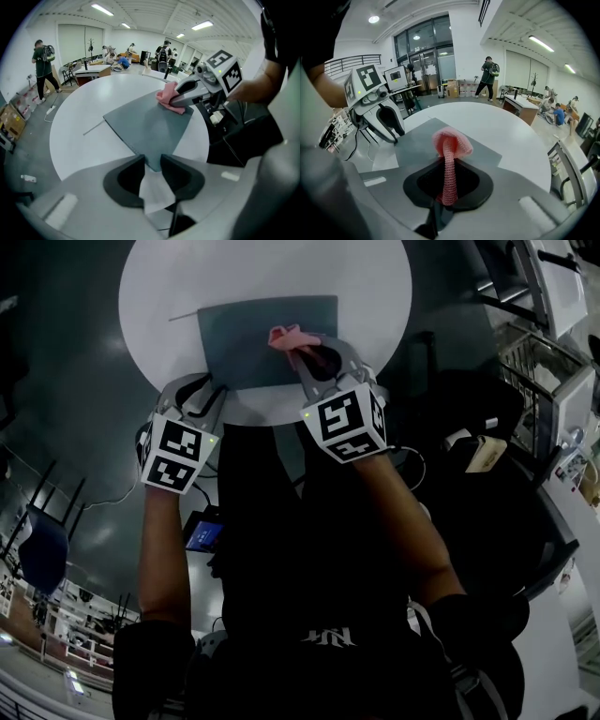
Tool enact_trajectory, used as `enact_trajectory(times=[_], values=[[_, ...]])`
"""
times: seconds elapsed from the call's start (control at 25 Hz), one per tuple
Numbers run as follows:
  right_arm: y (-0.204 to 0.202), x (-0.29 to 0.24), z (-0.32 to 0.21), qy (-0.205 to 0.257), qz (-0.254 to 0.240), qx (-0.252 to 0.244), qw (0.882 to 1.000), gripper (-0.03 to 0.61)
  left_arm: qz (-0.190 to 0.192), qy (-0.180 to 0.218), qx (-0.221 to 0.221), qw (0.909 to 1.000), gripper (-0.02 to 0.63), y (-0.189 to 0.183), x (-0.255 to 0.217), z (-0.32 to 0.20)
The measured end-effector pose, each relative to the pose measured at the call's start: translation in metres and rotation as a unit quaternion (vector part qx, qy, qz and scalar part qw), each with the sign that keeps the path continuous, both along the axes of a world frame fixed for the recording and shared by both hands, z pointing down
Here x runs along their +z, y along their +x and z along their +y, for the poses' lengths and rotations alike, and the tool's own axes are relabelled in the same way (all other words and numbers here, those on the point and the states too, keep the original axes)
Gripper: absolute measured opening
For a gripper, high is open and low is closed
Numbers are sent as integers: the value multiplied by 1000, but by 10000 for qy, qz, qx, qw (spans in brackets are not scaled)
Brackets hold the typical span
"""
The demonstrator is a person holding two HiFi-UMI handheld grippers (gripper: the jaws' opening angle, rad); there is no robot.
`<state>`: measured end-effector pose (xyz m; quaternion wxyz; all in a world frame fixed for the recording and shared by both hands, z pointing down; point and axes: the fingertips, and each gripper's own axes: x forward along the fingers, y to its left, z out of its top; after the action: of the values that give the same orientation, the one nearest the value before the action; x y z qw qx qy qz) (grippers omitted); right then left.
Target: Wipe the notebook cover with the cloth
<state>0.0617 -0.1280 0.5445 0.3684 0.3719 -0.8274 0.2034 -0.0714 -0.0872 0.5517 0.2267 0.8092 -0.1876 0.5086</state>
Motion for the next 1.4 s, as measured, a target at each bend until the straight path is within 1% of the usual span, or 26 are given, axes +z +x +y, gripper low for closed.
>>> enact_trajectory(times=[0.2,0.36,0.56,0.64,0.72,0.8,0.92,1.0,1.2,1.28,1.4], values=[[27,0,3,22,101,140,9998,28,-96,25,-56,9999,110,1,0,0],[52,1,8,-3,206,320,9993,28,-93,3,-48,9999,111,4,1,2],[92,9,12,-226,580,707,9956,28,-75,34,-37,10000,110,3,3,3],[94,-5,9,-43,476,772,9959,28,-10,47,-41,10000,112,3,3,3],[74,-25,4,167,183,650,9976,28,70,57,-61,9999,112,4,4,3],[39,-40,1,225,-220,439,9985,28,107,74,-79,9999,110,4,3,4],[-17,-46,2,113,-696,138,9974,28,186,96,-79,9998,110,3,3,4],[-51,-41,4,7,-854,-69,9963,28,246,104,-79,9996,110,1,3,3],[-109,-26,6,-127,-916,-575,9940,28,314,148,-147,9993,107,0,4,2],[-124,-19,5,-149,-825,-744,9937,28,350,162,-167,9991,100,-1,4,2],[-136,-6,8,-247,-620,-960,9931,29,393,167,-182,9989,100,0,5,2]])
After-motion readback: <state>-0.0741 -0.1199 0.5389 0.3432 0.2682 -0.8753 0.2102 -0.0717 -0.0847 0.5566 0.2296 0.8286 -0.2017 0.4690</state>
